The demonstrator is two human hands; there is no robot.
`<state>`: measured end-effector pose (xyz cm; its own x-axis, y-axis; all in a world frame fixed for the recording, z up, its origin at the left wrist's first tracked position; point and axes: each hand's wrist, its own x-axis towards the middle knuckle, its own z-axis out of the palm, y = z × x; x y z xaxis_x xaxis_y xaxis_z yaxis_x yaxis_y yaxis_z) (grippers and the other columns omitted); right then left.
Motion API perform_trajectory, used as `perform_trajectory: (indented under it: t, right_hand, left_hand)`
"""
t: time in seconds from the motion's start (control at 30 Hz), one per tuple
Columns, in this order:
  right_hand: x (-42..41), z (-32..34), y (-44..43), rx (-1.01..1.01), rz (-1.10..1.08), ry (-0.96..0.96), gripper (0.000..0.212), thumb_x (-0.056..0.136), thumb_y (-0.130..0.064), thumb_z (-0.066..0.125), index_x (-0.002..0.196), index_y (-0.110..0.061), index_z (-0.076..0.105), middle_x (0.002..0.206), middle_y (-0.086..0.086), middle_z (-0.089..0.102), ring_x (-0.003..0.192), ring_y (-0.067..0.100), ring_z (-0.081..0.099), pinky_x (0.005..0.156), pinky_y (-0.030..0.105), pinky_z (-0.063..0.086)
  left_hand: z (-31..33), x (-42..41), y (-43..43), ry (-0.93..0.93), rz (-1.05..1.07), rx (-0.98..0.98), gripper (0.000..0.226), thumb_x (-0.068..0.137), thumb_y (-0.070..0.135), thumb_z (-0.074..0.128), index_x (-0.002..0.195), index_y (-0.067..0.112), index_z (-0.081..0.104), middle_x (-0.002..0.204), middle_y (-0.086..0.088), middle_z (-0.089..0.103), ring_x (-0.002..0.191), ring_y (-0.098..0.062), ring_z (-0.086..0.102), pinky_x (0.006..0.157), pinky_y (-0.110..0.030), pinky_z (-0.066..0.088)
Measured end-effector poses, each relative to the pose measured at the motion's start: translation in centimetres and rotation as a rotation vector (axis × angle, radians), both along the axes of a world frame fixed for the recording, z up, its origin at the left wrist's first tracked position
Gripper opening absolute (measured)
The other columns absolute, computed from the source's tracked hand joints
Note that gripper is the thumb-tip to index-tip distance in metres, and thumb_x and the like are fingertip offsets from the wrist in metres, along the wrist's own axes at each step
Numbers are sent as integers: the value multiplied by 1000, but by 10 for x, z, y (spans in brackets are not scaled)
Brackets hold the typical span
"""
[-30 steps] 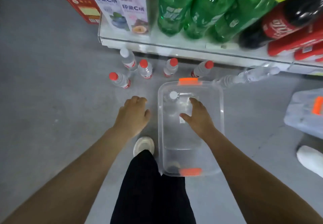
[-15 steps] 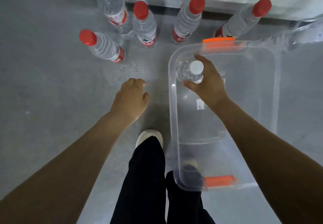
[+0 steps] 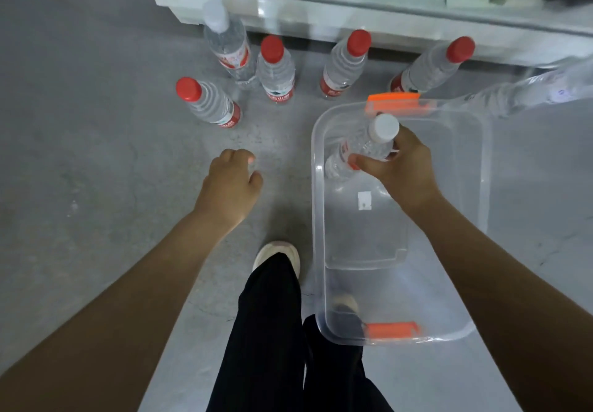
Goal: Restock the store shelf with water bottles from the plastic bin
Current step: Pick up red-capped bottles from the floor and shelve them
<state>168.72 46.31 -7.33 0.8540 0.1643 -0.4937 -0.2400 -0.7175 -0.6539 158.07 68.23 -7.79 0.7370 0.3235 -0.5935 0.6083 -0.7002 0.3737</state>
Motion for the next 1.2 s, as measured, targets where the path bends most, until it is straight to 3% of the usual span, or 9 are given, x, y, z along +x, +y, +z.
perform_trajectory:
  t: [0.23, 0.33, 0.4, 0.5, 0.57, 0.67, 0.77, 0.87, 1.2]
  right_hand:
    - [-4, 75, 6, 119, -8, -163, 59, 70, -27, 81, 122, -20, 52, 121, 0, 49, 110, 7, 46, 89, -2, 30]
    - [5, 89, 19, 156, 98, -185, 62, 65, -42, 76, 118, -19, 54, 121, 11, 48, 112, 18, 50, 100, 27, 42]
    - [15, 92, 27, 182, 128, -151, 61, 60, -49, 72, 113, -24, 54, 115, 12, 51, 108, 22, 54, 94, 42, 47]
    - [28, 82, 39, 191, 218, -150, 41, 60, -45, 75, 95, -31, 59, 96, 3, 59, 95, 12, 59, 84, 38, 50]
    - [31, 68, 44, 145, 287, -153, 47, 59, -51, 73, 98, -29, 59, 98, 8, 59, 97, 21, 58, 86, 44, 49]
    - [28, 46, 47, 106, 313, -126, 60, 57, -56, 73, 106, -24, 59, 101, 15, 57, 100, 30, 56, 89, 49, 46]
    - [22, 37, 46, 114, 305, -123, 56, 56, -53, 74, 104, -28, 58, 103, 16, 54, 100, 29, 55, 90, 48, 46]
    - [18, 34, 43, 119, 301, -138, 54, 63, -34, 83, 108, -37, 52, 111, 12, 50, 106, 25, 50, 95, 43, 44]
    - [2, 69, 34, 149, 241, -173, 62, 69, -23, 80, 102, -53, 37, 120, 8, 46, 109, 13, 42, 97, 28, 34]
  left_hand:
    - [32, 7, 33, -132, 358, -2, 33, 89, 15, 55, 118, -2, 53, 122, -23, 51, 116, -33, 48, 98, -32, 32]
    - [24, 12, 46, -191, 495, -43, 39, 89, 21, 59, 118, -3, 49, 123, -20, 50, 115, -30, 48, 97, -30, 33]
    - [14, 18, 54, -237, 600, -68, 48, 88, 24, 60, 124, -2, 45, 128, -18, 46, 118, -28, 47, 100, -30, 34]
    - [-6, 28, 68, -327, 730, -113, 59, 87, 28, 62, 136, 4, 36, 140, -12, 38, 128, -21, 41, 107, -29, 31]
    - [-21, 35, 77, -372, 753, -150, 63, 86, 29, 64, 138, 8, 35, 145, -7, 36, 133, -17, 36, 111, -30, 28]
    - [-42, 41, 86, -429, 744, -191, 58, 81, 29, 70, 131, 13, 45, 138, -2, 47, 128, -14, 42, 109, -33, 34]
    - [-54, 46, 90, -520, 732, -183, 39, 78, 18, 72, 113, 11, 59, 115, -2, 62, 104, -14, 56, 98, -32, 44]
    - [-56, 48, 95, -593, 695, -203, 27, 77, 13, 72, 103, 10, 62, 97, 2, 62, 92, -14, 56, 94, -36, 48]
    - [17, 31, 82, -504, 180, 70, 34, 89, 28, 59, 115, 7, 53, 112, -7, 59, 92, -10, 45, 76, -13, 29]
